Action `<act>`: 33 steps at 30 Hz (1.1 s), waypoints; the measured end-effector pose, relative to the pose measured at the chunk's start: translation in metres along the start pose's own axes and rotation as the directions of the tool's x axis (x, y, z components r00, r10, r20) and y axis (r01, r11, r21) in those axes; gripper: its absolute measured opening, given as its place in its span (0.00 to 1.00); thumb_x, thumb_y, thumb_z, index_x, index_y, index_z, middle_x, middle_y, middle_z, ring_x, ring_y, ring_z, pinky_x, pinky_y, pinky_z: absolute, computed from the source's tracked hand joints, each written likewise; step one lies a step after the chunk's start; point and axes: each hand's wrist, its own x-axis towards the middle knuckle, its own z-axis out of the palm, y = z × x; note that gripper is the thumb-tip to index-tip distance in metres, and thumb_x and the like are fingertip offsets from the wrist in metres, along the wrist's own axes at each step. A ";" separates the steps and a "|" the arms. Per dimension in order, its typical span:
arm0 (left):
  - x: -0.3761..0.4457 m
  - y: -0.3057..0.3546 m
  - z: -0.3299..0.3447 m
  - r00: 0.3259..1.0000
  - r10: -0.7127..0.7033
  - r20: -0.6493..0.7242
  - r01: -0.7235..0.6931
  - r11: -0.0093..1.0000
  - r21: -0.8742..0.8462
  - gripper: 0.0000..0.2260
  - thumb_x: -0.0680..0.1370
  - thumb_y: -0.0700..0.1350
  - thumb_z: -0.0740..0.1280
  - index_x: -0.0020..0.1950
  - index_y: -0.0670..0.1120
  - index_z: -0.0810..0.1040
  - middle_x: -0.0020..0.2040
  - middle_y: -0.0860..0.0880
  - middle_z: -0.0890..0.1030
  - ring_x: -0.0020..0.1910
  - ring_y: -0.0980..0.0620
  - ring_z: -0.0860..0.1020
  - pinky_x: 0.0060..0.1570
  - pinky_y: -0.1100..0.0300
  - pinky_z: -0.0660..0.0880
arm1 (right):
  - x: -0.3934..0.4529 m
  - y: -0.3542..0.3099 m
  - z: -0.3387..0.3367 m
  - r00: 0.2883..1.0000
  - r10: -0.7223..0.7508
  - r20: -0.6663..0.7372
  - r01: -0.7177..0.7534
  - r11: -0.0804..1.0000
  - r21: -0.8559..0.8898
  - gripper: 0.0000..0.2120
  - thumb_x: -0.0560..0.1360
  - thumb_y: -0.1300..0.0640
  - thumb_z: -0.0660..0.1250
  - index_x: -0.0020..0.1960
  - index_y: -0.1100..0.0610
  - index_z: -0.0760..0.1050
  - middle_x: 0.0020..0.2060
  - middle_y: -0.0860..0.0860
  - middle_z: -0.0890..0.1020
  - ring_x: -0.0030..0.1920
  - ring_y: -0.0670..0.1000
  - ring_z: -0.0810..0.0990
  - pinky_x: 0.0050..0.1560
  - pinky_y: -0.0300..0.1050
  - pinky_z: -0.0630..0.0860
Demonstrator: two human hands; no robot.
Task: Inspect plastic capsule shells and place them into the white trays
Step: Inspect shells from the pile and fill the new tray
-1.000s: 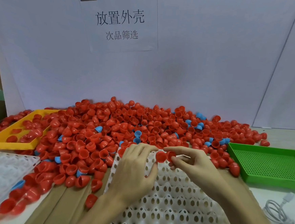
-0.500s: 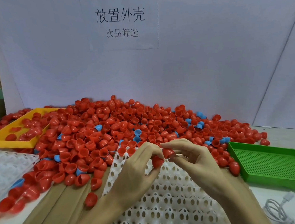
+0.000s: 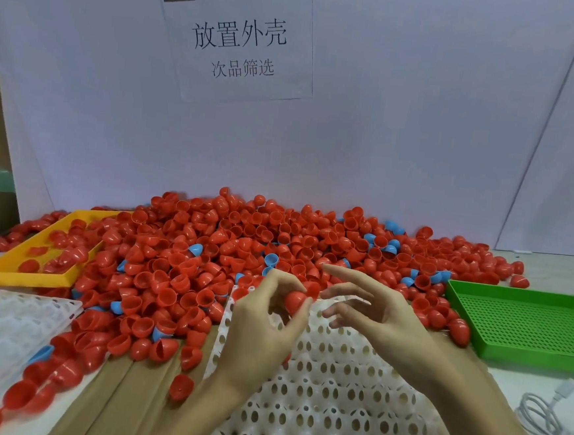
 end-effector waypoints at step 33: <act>0.025 -0.016 -0.049 0.830 -0.142 0.539 0.147 0.988 0.034 0.10 0.78 0.55 0.76 0.59 0.57 0.85 0.58 0.57 0.85 0.61 0.54 0.82 0.64 0.59 0.77 | -0.002 -0.005 0.002 0.985 0.087 0.146 -0.067 0.989 -0.133 0.10 0.82 0.56 0.70 0.60 0.43 0.84 0.53 0.51 0.87 0.51 0.54 0.88 0.51 0.46 0.84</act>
